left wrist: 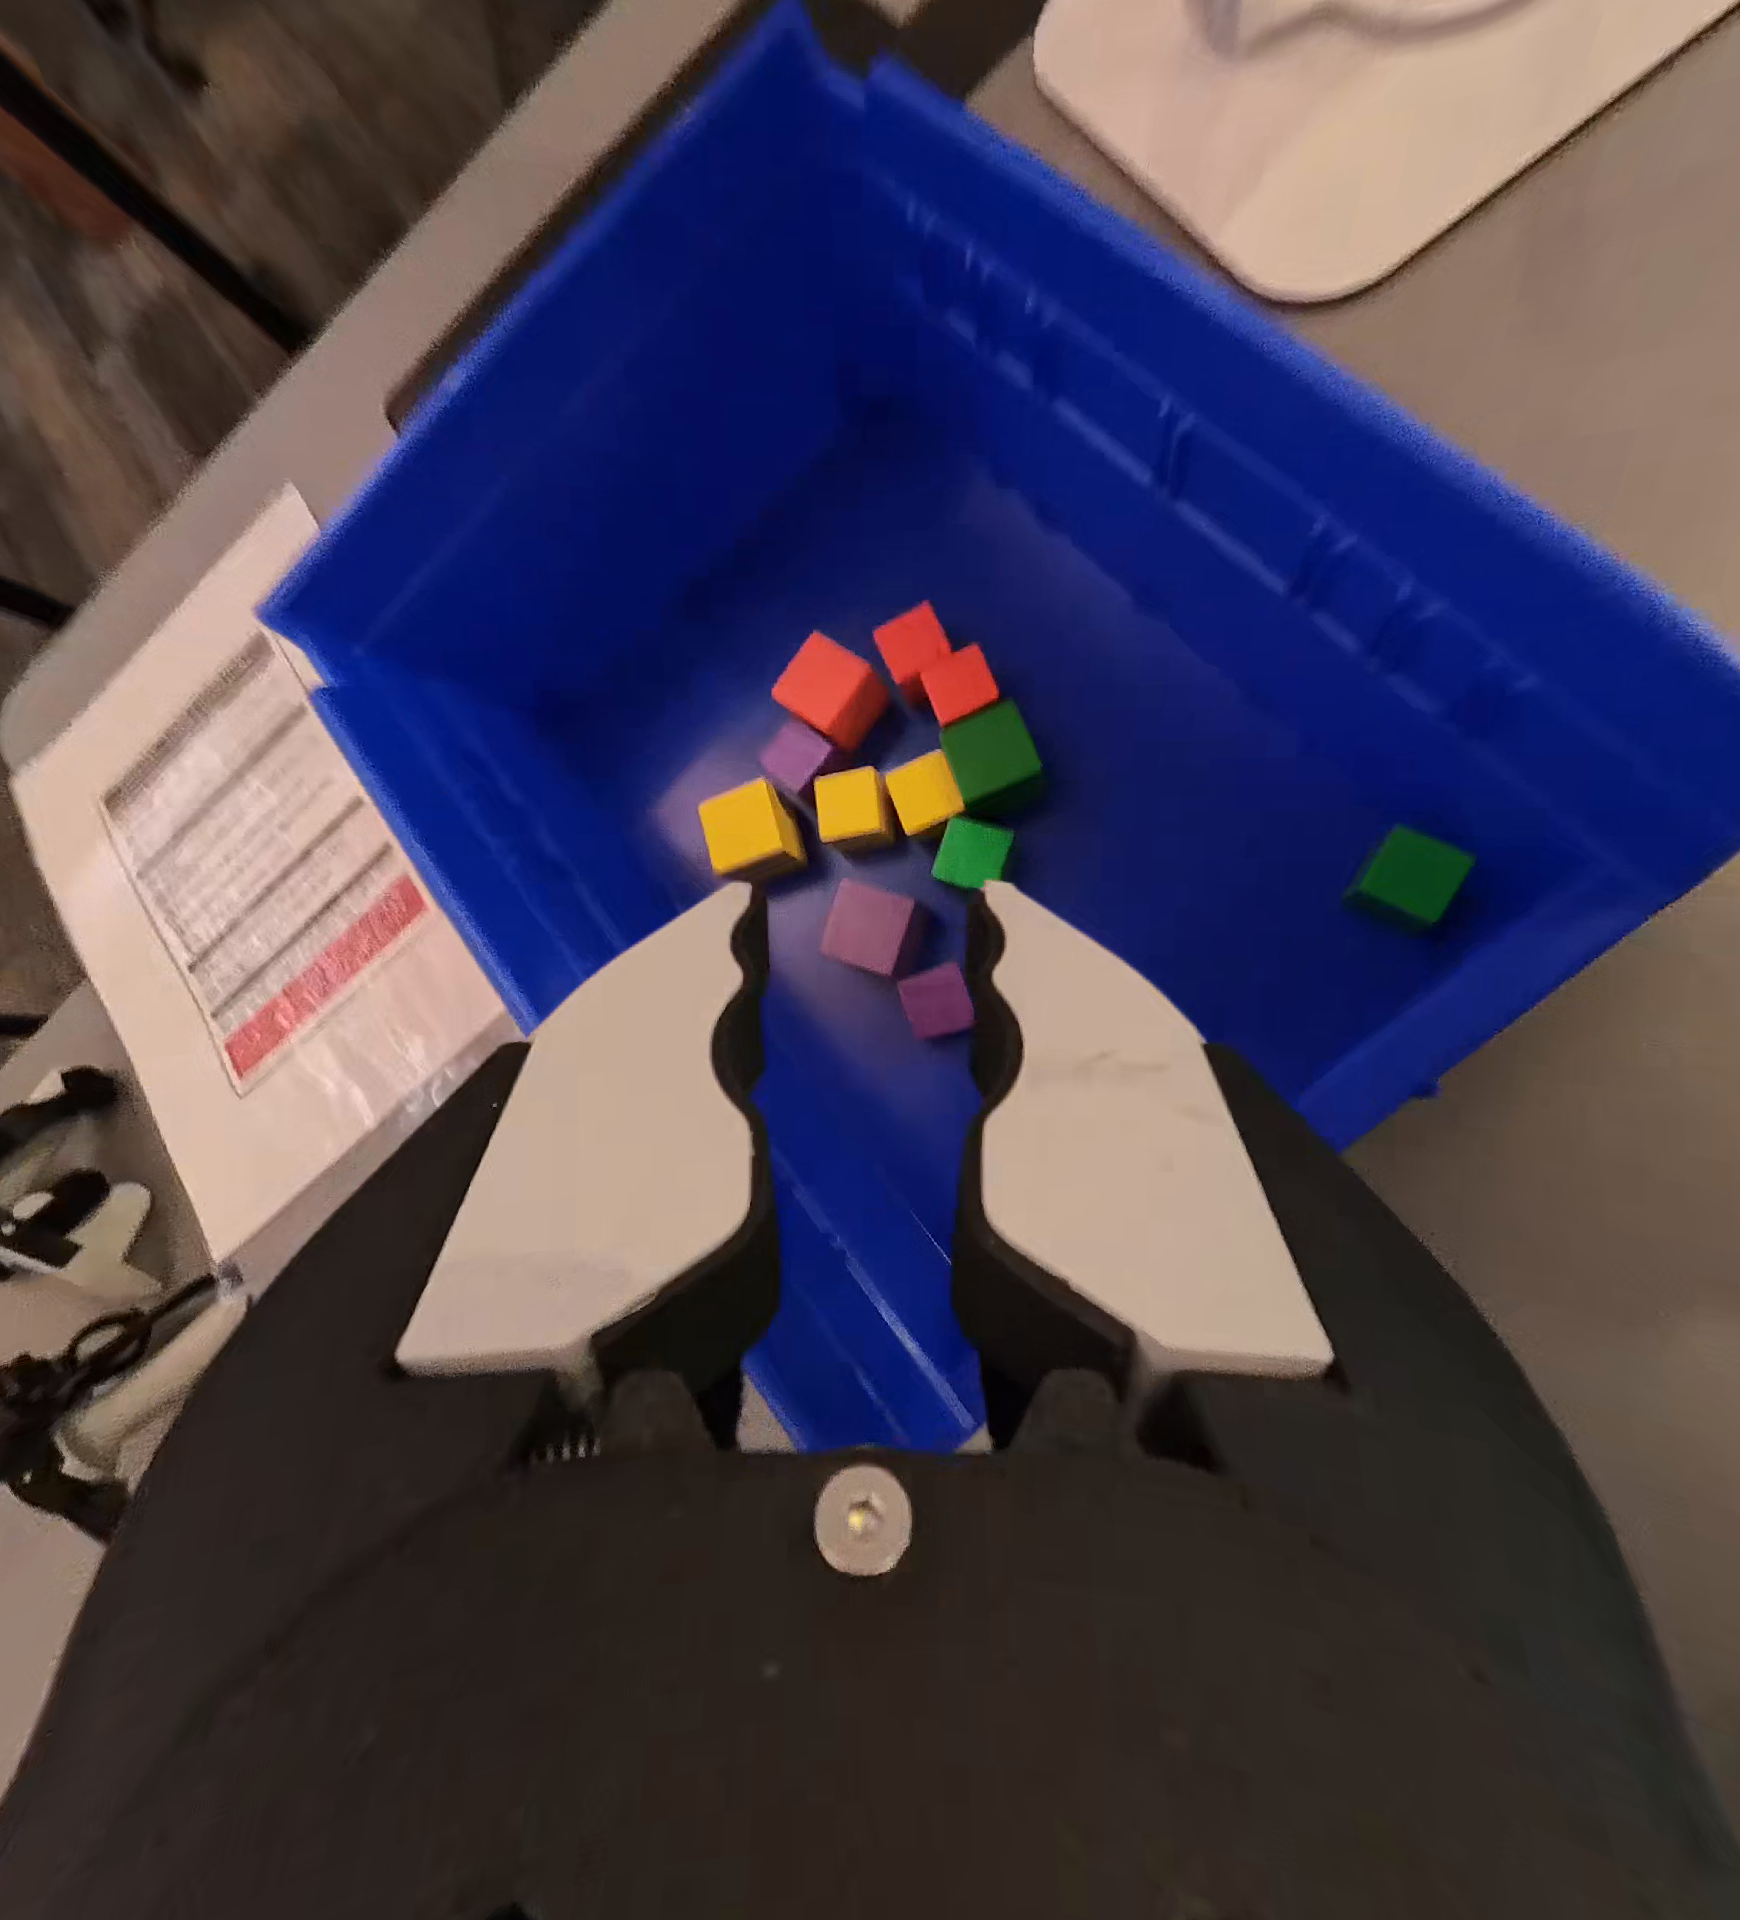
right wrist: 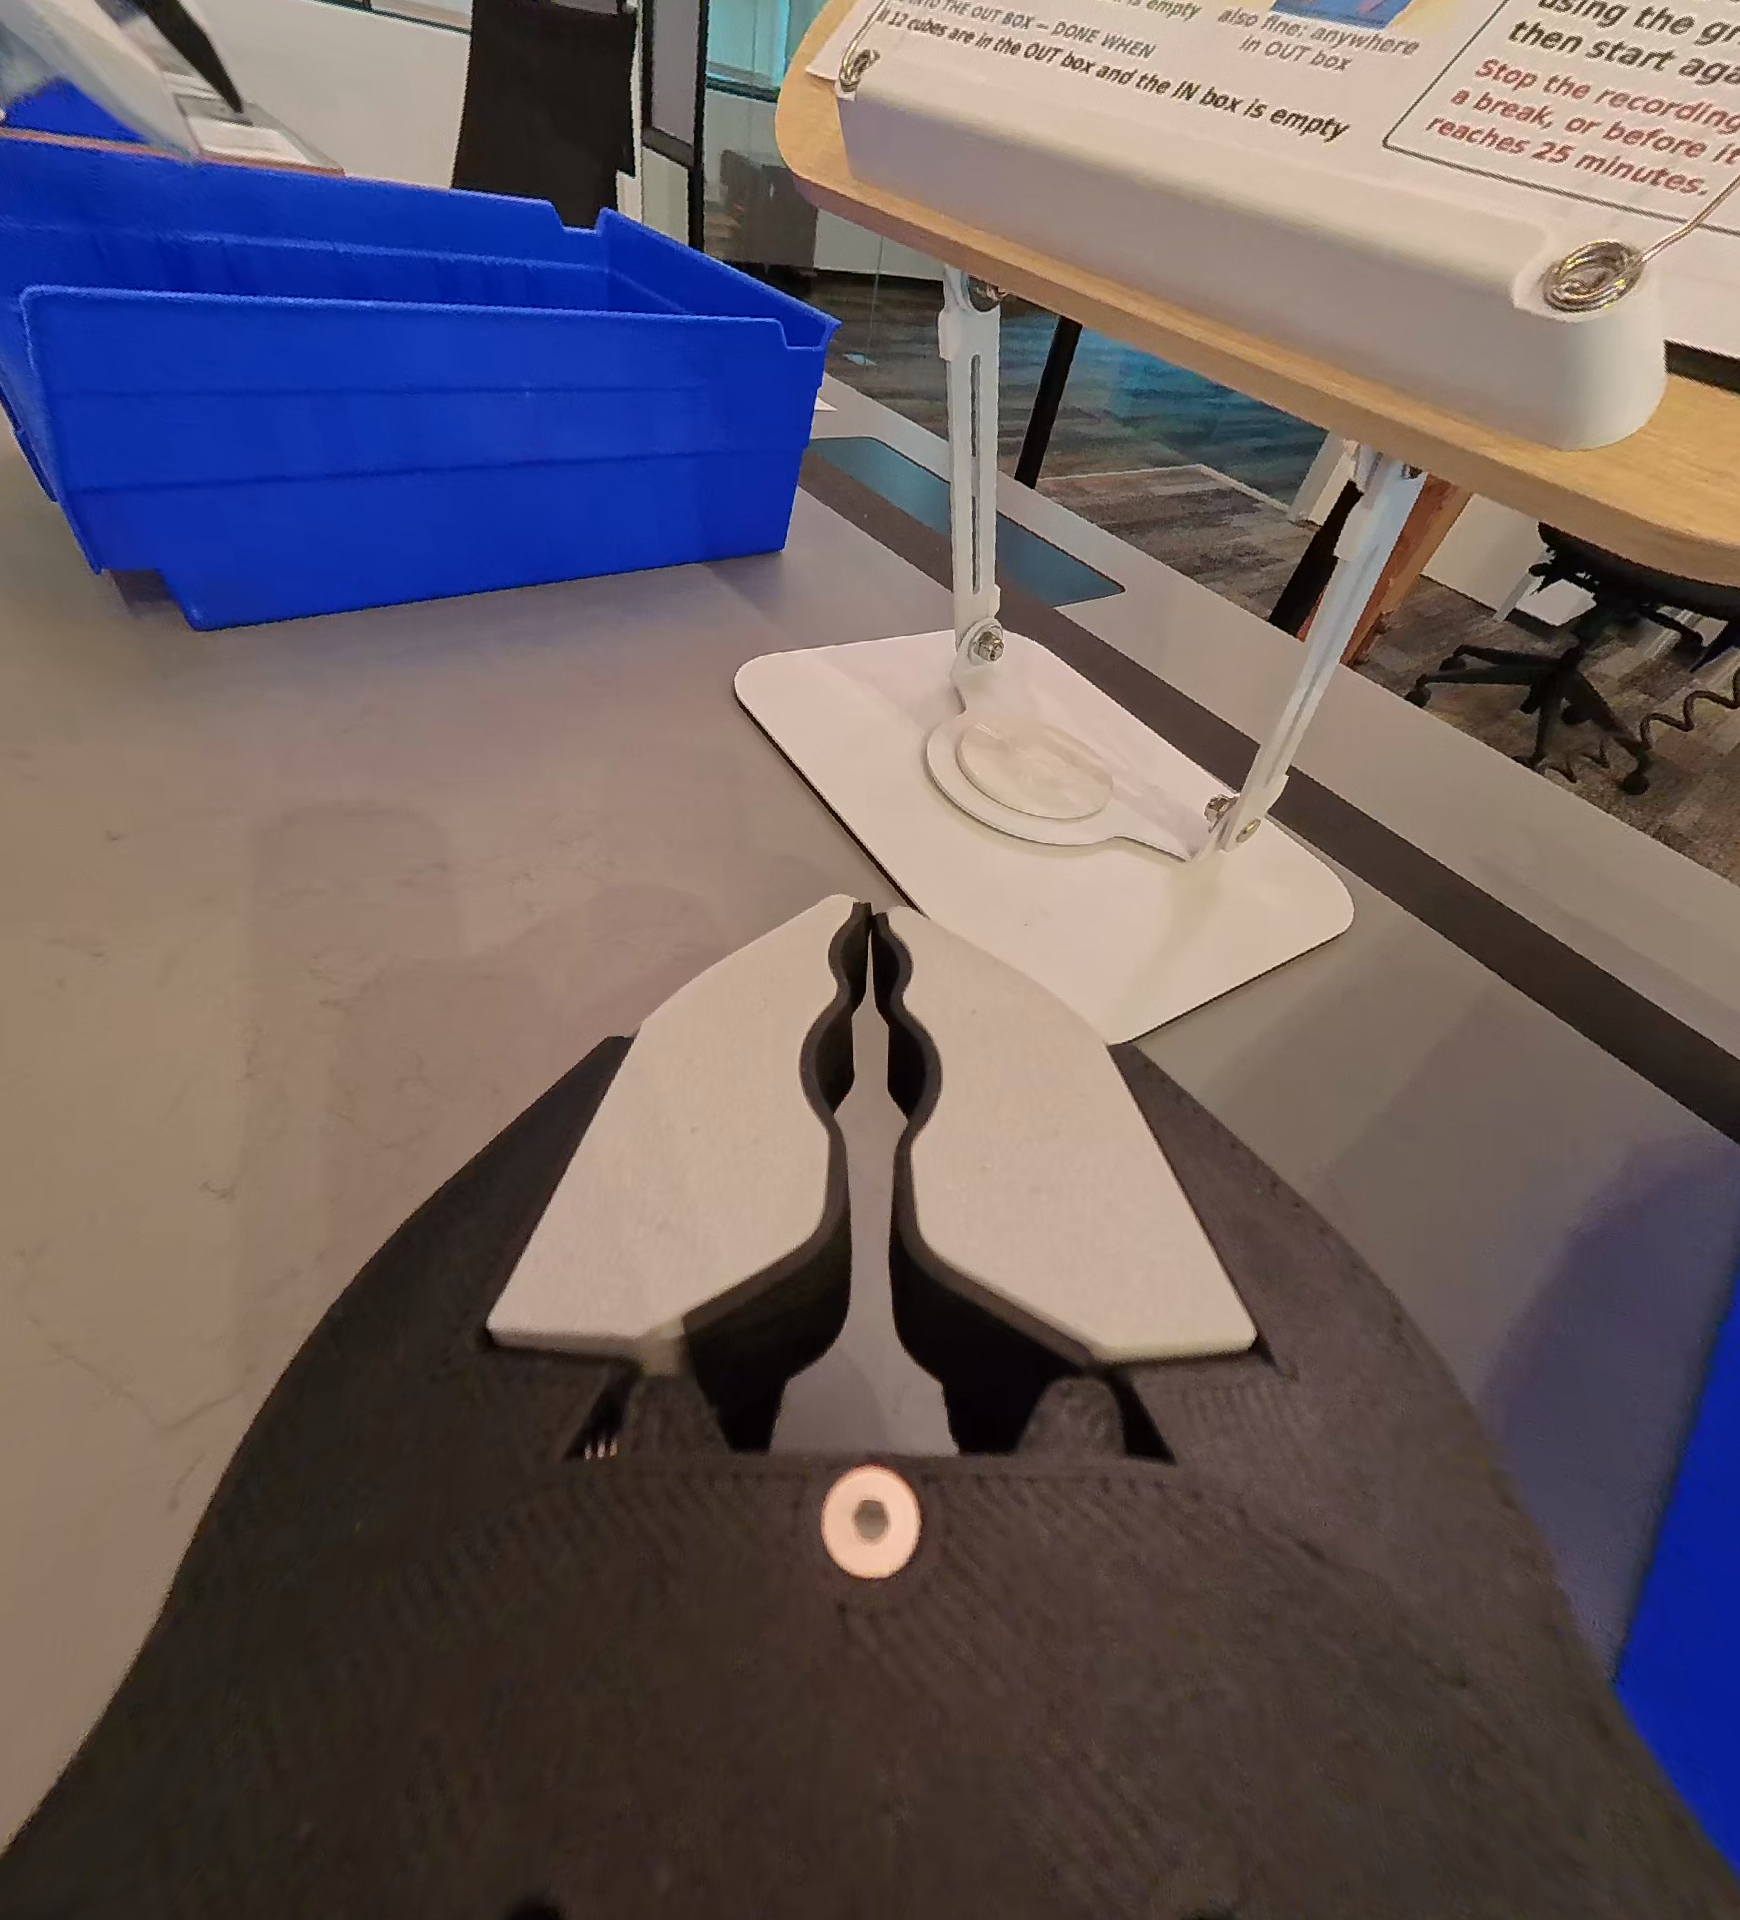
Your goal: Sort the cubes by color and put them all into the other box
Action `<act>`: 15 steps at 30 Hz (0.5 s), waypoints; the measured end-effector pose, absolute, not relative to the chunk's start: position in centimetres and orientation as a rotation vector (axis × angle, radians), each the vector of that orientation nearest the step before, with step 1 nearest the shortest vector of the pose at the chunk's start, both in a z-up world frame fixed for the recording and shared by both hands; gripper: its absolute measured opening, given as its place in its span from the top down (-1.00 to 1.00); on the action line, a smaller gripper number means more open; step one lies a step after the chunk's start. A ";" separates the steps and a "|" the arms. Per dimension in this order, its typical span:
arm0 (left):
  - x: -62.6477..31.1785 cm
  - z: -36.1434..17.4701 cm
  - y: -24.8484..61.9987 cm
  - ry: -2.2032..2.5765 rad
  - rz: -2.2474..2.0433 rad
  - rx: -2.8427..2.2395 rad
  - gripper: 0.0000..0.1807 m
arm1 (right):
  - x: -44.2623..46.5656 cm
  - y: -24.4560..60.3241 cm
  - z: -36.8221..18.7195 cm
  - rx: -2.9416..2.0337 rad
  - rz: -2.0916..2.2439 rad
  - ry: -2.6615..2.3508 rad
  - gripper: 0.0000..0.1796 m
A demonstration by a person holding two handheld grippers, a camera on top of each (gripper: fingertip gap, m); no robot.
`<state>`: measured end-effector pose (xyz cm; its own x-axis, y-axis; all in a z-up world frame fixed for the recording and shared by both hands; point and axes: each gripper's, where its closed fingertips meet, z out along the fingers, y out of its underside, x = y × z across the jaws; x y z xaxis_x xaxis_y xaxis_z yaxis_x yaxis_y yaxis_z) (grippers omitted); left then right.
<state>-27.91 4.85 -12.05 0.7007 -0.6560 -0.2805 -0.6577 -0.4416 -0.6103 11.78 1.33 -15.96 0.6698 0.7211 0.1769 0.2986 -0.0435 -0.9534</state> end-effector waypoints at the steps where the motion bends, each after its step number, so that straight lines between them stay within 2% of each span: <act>1: -28.1 -13.0 4.6 1.003 0.003 -2.246 0.55 | 11.8 1.3 -15.9 -1.630 0.420 -0.848 1.00; 5: -28.9 -16.1 4.7 1.055 0.104 -2.373 0.47 | 11.7 1.3 -16.0 -1.632 0.424 -0.853 1.00; 15: -28.7 -19.5 6.7 1.248 0.241 -2.472 0.44 | 11.3 1.0 -16.0 -1.629 0.444 -0.866 1.00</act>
